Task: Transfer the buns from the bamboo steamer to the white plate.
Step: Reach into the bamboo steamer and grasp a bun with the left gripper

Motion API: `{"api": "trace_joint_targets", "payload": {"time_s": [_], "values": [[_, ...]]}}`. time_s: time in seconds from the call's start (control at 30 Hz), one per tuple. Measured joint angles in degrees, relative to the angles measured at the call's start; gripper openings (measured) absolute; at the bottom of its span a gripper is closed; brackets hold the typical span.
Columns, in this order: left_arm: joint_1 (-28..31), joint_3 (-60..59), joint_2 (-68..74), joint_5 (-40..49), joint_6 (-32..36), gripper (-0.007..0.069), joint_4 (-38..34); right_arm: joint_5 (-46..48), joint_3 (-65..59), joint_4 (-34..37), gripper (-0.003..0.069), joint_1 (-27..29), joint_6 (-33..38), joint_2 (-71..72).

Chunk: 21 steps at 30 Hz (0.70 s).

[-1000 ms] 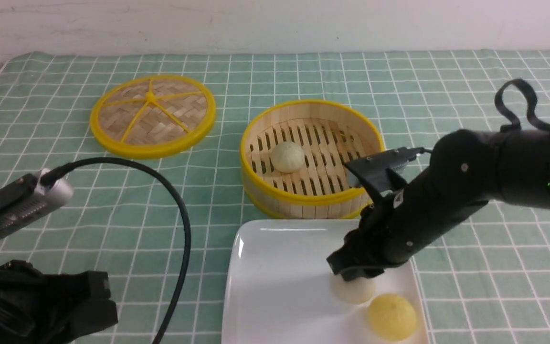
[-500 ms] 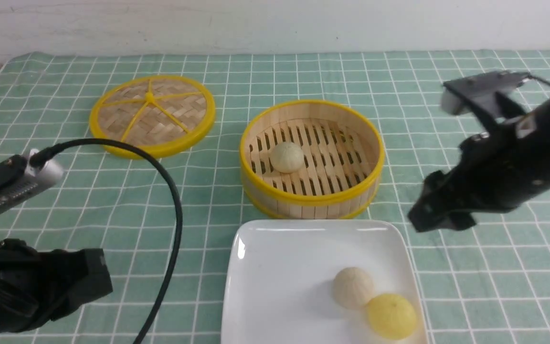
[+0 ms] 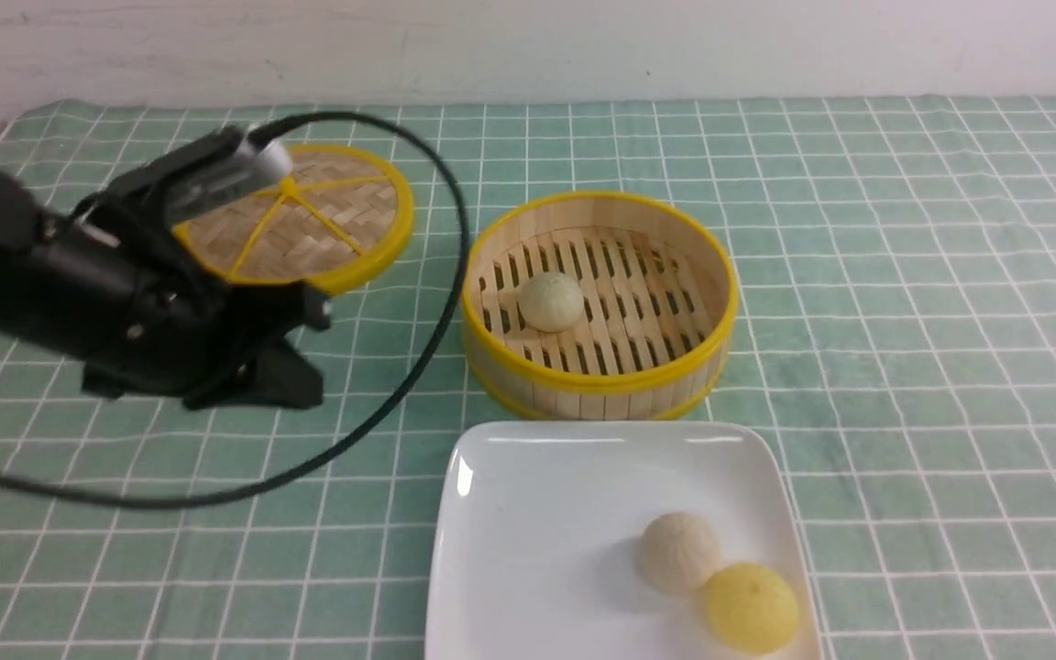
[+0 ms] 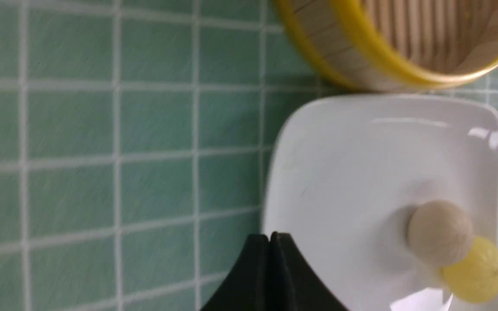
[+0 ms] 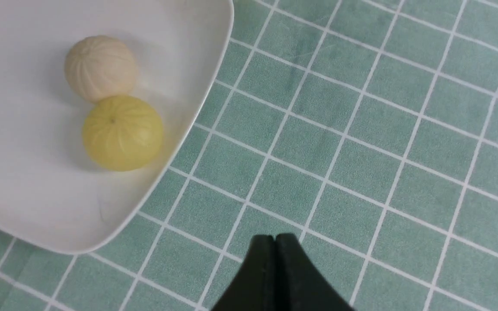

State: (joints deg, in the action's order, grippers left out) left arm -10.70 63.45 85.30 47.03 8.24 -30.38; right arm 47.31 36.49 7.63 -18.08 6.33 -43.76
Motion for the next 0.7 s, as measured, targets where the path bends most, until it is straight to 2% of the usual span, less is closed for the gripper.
{"api": "trace_joint_targets", "payload": {"time_s": [0.1,0.2,0.3,0.33,0.37,0.4,0.47,0.57,0.7], "values": [[-3.8,8.4,6.5,-0.1,-1.5,0.0029,1.9,-4.7,-4.8,0.0,-0.0013,0.0,-0.4,1.8],[-7.6,18.8,14.4,1.4,-5.7,0.009,4.8,-6.3,-6.2,0.0,-0.0011,0.0,-0.4,2.2],[-10.6,28.4,21.4,3.0,-7.1,0.0186,8.9,-7.2,-6.3,0.3,-0.0008,0.0,-0.5,2.2],[-11.6,31.7,23.4,3.3,-7.5,0.0244,10.7,-7.3,-6.3,0.3,-0.0008,0.0,-0.5,2.2],[-11.8,31.7,23.8,3.4,-7.5,0.0251,11.0,-7.4,-6.3,0.3,-0.0008,0.0,-0.5,2.2],[-12.8,36.2,27.1,3.7,-7.6,0.0314,13.3,-7.4,-6.3,0.4,-0.0008,0.0,-0.5,2.2],[-13.7,39.8,29.7,3.8,-7.6,0.037,15.4,-7.4,-6.3,0.4,-0.0006,0.0,-0.5,2.2],[-14.3,43.9,33.9,3.5,-7.6,0.0426,17.5,-7.4,-6.3,0.4,-0.0005,0.0,-0.5,2.2],[-14.3,45.3,38.3,0.9,-7.5,0.0442,18.7,-7.4,-6.3,0.4,-0.0001,0.0,-0.5,2.2]]}}
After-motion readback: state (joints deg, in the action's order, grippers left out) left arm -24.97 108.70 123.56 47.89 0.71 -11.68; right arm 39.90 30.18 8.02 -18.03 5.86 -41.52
